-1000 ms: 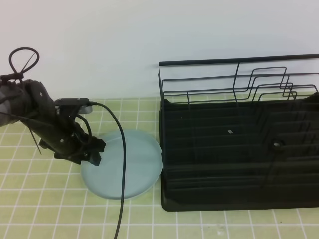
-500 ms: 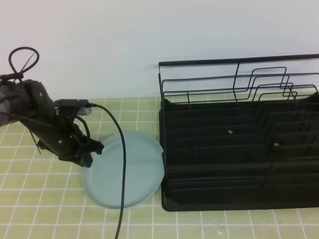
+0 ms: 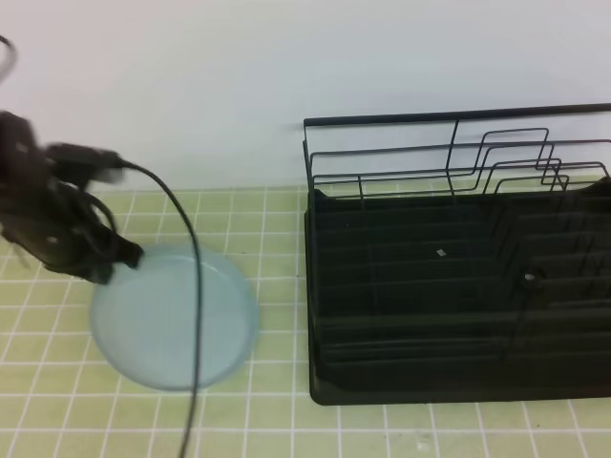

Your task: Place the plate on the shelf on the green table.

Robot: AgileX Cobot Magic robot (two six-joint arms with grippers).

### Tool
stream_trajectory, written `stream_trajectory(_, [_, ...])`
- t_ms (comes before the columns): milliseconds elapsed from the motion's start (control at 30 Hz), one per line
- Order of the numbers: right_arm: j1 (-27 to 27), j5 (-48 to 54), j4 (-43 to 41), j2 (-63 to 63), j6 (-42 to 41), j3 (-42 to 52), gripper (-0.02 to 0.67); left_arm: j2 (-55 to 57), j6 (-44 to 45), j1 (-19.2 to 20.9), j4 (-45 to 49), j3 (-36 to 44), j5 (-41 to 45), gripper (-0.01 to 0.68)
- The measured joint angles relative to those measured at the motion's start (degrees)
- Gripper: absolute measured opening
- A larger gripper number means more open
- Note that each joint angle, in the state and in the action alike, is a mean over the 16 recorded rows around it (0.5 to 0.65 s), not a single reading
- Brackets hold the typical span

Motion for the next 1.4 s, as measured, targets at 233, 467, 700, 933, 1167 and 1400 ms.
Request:
stream_trajectory(233, [0.00,4.61,13.17,0.00,-9.34,-2.66,-0.003,-10.88,2.30,3.31,-5.61,0.00,1.16,0.004])
stream_trajectory(467, [0.00,11.35,38.89,0.00,-27.68,-6.69,0.022,-23.24,9.94,2.79,-21.09,0.00,0.18,0.004])
stream_trajectory(700, [0.00,17.05,67.39,0.01,-44.49,-9.15,0.214,-31.69,17.42,-6.32,-35.32,0.00,-2.85,0.004])
stream_trajectory(933, [0.00,19.74,83.75,0.00,-49.63,-9.70,0.451,-34.78,20.68,-21.67,-41.27,0.00,-8.22,0.004])
stream_trajectory(1167, [0.00,20.03,86.62,0.00,-46.58,-9.70,0.556,-35.23,21.29,-35.25,-41.47,0.00,-14.31,0.004])
stream_trajectory(1400, [0.00,18.47,86.14,0.13,-44.53,-9.70,0.535,-35.25,22.10,-42.39,-41.88,0.00,-19.18,0.003])
